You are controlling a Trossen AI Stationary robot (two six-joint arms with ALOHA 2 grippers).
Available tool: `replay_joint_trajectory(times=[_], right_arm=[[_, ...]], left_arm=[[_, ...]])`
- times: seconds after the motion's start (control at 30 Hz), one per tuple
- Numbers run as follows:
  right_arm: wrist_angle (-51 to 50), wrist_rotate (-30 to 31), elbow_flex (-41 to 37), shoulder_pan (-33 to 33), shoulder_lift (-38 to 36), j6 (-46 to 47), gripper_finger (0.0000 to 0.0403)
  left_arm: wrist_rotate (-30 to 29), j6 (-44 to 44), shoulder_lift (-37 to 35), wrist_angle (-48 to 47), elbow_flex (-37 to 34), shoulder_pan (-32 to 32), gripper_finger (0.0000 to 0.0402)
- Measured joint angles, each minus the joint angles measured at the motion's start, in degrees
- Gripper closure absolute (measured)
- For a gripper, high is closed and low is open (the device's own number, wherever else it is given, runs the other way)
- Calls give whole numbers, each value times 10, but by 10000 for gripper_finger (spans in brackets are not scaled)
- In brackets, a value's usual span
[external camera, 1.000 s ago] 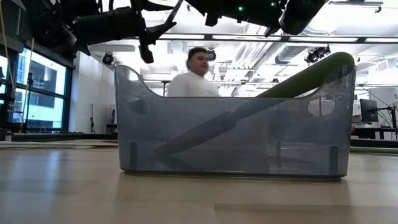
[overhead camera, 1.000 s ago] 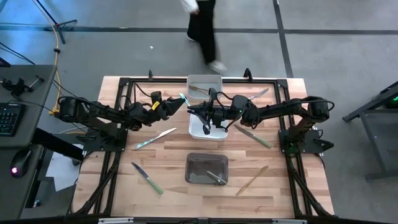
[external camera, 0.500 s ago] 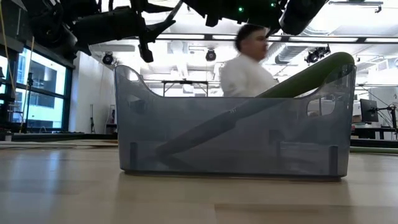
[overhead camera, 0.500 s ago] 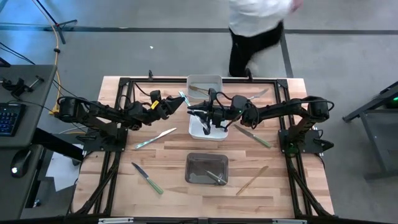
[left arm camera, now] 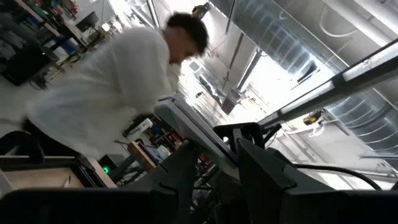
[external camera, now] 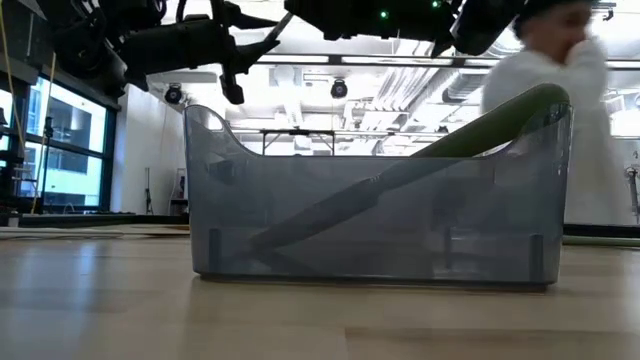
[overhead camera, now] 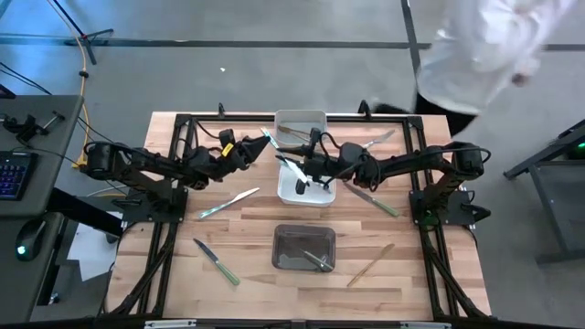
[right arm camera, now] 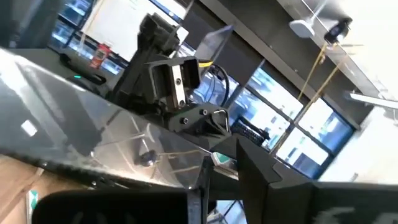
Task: Sort silverware by color (type)
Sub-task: Put the white-blue table knife into the white bin
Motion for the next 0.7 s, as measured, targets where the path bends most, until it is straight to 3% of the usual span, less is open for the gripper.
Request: replay_joint_trajectory(times=[0.2,0.47,0.7], right_arm=[[-24,39,0,1,1,26,313],[-69,76,-2,0,2,49,225],[-101,137,-1,8,-4,39,219]], left_arm=[[13,0,0,15,1,15,307],[27,-1,-1,30,2,18,355],[59,27,-1,23,2,18,388]])
